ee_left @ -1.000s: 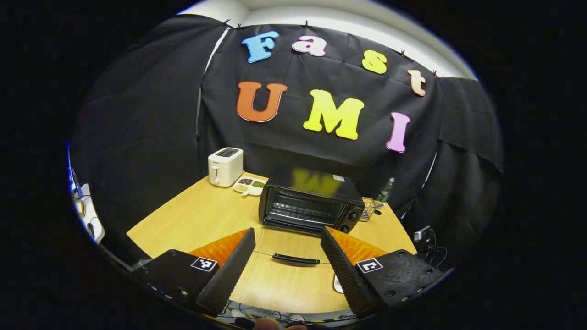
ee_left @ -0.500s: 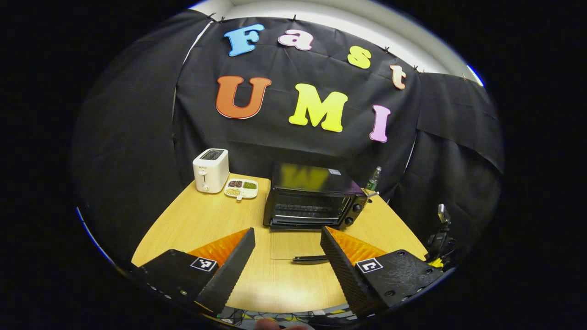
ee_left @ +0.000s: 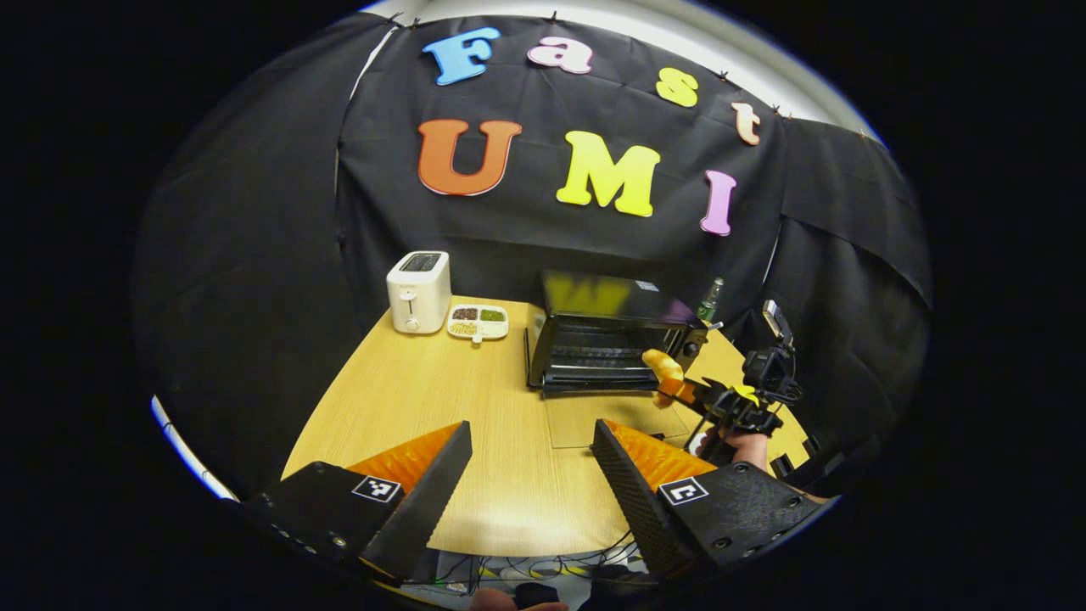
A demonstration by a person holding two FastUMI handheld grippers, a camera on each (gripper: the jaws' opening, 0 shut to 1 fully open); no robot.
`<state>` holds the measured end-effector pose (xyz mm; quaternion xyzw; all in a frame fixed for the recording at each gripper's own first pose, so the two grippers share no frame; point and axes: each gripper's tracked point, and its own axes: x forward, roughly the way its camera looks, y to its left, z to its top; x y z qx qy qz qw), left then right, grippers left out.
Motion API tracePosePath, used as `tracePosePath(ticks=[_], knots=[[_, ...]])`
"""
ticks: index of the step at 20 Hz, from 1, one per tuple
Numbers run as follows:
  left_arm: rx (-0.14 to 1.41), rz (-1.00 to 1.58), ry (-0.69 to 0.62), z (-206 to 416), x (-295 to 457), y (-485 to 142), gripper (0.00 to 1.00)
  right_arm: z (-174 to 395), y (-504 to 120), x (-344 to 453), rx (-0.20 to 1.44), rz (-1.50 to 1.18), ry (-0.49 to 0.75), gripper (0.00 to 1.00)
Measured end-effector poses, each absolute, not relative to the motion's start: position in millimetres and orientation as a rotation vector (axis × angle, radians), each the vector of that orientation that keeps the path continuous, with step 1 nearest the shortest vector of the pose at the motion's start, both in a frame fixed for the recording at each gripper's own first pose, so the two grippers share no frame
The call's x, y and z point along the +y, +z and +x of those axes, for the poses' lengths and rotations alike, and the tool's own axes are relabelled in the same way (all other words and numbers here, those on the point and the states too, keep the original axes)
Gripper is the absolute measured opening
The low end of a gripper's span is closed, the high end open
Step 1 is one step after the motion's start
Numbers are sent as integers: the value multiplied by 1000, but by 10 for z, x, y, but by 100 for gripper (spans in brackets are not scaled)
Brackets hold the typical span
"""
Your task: Open the electric oven with the left hand, put the food in, and close the electric oven.
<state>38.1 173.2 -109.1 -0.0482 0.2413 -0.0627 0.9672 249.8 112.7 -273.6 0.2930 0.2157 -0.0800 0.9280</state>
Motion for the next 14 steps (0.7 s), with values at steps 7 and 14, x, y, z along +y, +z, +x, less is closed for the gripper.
tracePosePath(ticks=[7, 14], knots=[[523, -70, -53, 234, 2051, -1215, 95, 3397, -2824, 1353, 392, 612, -163, 34], [527, -61, -46, 199, 2063, -1209, 95, 3851, -2882, 1389, 355, 554, -142, 33]])
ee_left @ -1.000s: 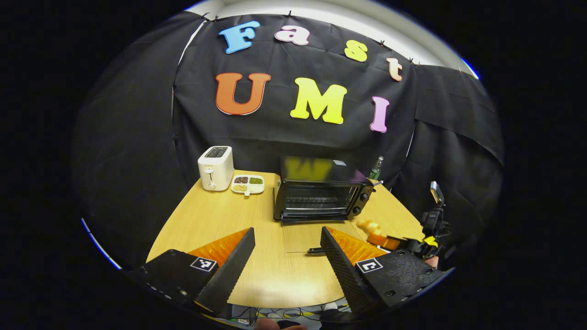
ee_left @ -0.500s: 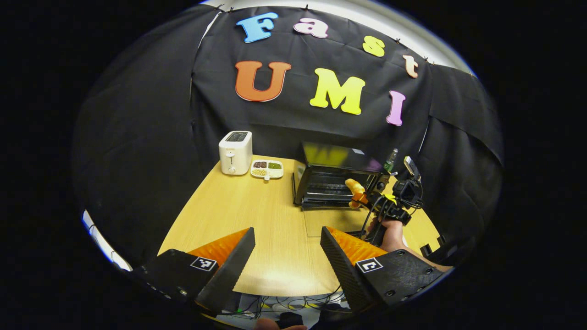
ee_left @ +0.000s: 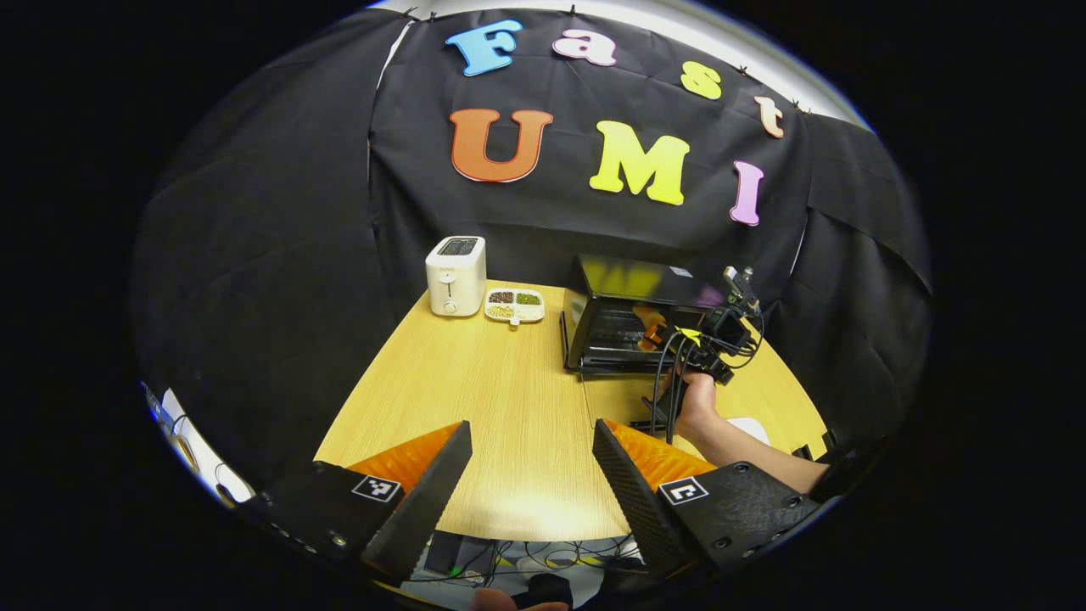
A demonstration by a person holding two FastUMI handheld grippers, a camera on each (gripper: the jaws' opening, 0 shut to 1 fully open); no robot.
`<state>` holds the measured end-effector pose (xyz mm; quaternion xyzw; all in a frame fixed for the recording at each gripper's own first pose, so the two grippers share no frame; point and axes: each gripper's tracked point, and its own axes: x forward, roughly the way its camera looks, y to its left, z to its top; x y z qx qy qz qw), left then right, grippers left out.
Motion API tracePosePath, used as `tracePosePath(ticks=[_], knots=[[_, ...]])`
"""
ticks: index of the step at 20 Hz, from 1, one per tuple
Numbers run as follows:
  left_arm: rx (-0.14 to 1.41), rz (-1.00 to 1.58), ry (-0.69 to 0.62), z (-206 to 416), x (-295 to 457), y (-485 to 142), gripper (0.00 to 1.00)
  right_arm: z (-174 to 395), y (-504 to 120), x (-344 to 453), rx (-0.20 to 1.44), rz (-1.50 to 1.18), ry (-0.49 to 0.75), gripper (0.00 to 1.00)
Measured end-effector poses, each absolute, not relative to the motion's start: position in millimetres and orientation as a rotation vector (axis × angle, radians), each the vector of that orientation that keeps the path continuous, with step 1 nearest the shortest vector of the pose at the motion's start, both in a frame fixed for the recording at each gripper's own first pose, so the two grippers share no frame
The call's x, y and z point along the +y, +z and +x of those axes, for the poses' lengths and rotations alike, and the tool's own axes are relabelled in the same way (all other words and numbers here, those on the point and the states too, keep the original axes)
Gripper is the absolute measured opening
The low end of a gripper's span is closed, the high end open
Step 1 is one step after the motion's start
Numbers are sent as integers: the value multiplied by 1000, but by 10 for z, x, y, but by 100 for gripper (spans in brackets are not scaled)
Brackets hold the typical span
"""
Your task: Open the electric oven with the left hand, put the food in, and close the electric oven.
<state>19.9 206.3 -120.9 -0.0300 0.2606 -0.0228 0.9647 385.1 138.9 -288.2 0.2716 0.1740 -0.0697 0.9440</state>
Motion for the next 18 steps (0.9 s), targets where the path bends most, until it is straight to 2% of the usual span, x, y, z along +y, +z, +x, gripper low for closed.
tracePosePath(ticks=[3, 5, 12, 18], knots=[[536, -55, -42, 189, 2069, -1213, 95, 3929, -2893, 1331, 336, 555, -148, 34], [538, -55, -34, 179, 2070, -1210, 94, 3920, -2883, 1311, 327, 555, -149, 42], [524, -54, -74, 199, 1731, -1122, 95, 3502, -2801, 1234, 323, 575, -151, 96], [515, -72, -125, 214, 1406, -1150, 95, 2740, -2729, 1289, 378, 577, -114, 96]])
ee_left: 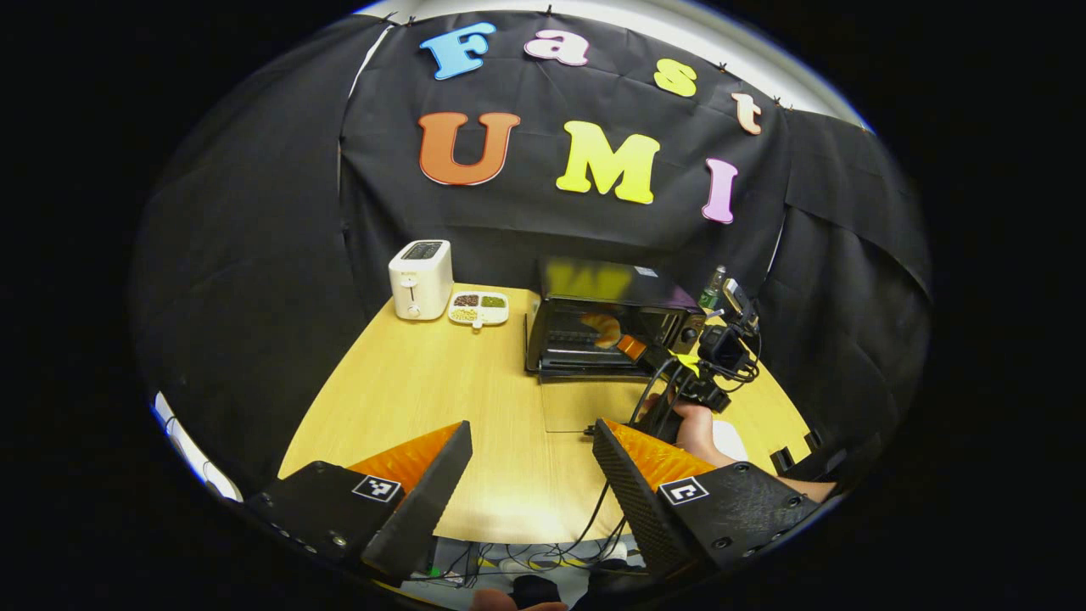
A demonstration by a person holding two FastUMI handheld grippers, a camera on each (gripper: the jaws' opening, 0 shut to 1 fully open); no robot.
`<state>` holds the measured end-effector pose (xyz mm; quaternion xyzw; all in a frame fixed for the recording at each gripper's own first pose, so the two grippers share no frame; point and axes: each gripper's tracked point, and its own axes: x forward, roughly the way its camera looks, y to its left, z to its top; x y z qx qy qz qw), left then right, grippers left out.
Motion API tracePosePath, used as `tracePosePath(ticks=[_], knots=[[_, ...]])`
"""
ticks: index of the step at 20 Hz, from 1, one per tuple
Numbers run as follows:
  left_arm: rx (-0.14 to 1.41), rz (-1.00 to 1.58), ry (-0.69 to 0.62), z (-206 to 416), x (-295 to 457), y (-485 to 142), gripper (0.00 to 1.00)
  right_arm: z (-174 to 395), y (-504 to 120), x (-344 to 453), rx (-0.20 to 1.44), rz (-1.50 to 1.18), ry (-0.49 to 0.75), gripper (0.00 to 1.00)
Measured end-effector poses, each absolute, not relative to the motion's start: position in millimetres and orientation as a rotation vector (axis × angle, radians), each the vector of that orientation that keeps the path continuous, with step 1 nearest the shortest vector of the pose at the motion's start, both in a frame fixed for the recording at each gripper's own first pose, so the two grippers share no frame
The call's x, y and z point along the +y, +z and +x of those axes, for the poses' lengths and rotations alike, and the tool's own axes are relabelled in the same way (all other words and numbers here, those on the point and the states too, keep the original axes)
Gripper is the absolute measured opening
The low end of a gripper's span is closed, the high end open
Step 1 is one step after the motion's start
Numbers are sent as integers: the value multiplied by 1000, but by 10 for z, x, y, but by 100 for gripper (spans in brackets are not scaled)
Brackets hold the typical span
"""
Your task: Open the electric oven with the left hand, put the food in, and close the electric oven.
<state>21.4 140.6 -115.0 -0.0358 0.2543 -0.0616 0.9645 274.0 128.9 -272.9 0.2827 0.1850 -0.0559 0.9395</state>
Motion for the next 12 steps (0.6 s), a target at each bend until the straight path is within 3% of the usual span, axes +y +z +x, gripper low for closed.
tracePosePath(ticks=[12], knots=[[513, -98, -173, 503, 884, -1667, 95, 881, -2107, 825, 448, 343, -83, 96]])
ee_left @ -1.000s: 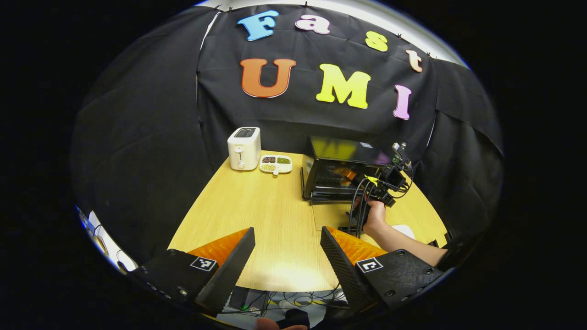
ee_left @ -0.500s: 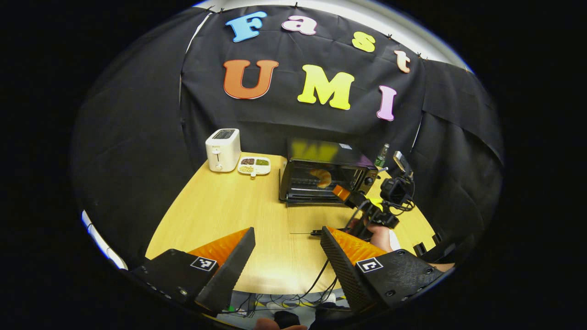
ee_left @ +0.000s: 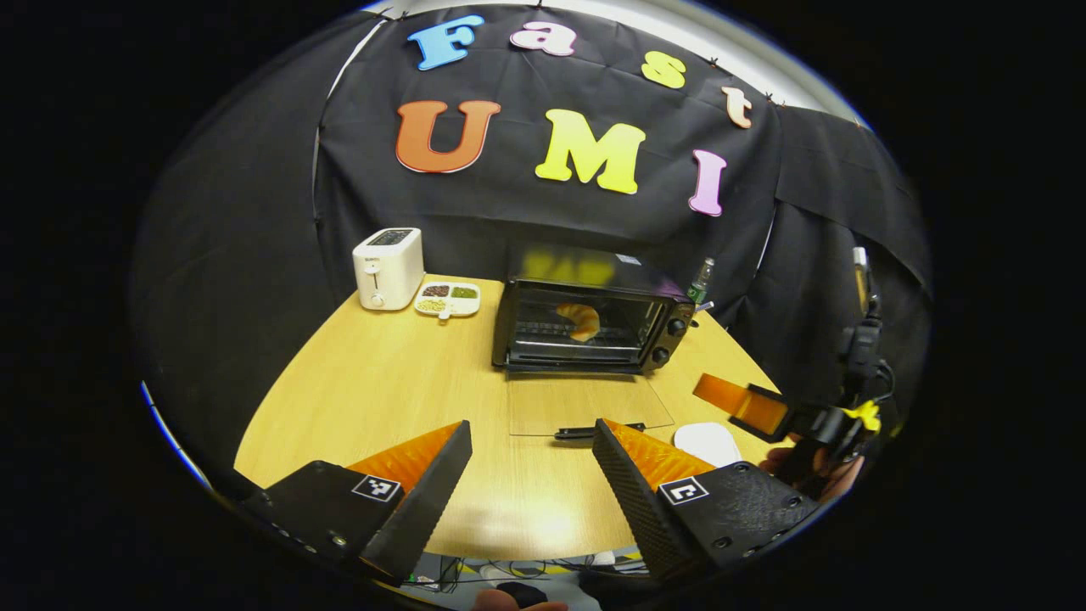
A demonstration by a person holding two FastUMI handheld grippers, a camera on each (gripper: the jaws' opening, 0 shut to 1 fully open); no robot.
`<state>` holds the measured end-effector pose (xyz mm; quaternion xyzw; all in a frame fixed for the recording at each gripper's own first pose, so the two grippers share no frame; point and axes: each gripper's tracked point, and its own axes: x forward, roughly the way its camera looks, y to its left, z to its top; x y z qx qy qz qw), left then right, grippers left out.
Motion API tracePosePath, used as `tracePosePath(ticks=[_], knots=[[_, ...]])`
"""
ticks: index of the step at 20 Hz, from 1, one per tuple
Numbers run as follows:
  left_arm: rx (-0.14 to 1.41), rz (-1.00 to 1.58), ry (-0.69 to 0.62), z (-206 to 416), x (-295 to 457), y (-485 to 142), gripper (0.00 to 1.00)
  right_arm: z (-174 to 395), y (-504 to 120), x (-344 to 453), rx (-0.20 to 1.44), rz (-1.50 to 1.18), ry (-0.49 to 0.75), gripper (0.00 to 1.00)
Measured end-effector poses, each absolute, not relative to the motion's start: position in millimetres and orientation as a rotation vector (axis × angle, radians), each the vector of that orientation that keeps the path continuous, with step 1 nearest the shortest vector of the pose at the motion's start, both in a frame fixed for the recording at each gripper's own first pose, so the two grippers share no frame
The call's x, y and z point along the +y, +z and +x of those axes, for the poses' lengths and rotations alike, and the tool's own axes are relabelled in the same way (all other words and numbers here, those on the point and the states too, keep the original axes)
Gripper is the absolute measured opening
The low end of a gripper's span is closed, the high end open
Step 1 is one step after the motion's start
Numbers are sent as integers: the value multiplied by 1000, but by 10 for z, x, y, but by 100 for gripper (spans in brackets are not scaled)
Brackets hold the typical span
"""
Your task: Open the electric oven with the left hand, put the food in, and close the electric oven.
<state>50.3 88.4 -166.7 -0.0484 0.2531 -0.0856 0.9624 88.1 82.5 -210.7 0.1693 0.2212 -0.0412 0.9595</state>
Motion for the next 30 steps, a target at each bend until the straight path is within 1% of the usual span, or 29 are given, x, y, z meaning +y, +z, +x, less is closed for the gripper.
tracePosePath(ticks=[4, 10, 13, 16, 17, 18, 23, 27, 30], knots=[[529, -113, -182, 504, 580, -1899, 95, 479, -1885, 730, 455, 314, -89, 96], [551, -85, -204, 563, 168, -2167, 95, 181, -1621, 351, 432, 221, -126, 96], [583, -78, -188, 692, 22, -2437, 95, 3, -1621, 133, 455, 204, -165, 96], [646, -96, -175, 818, -148, -2823, 95, -183, -1560, -100, 479, 206, -211, 96], [672, -97, -167, 847, -175, -2971, 95, -233, -1535, -178, 482, 204, -228, 100], [691, -96, -158, 881, -189, -3093, 95, -268, -1509, -247, 483, 200, -245, 96], [733, -74, -136, 1075, -270, -3504, 95, -393, -1500, -410, 508, 135, -284, 96], [754, -70, -105, 1217, -281, -3658, 95, -392, -1504, -483, 527, 110, -278, 97], [756, -37, -92, 1328, -289, -3690, 96, -349, -1497, -534, 531, 124, -285, 97]])
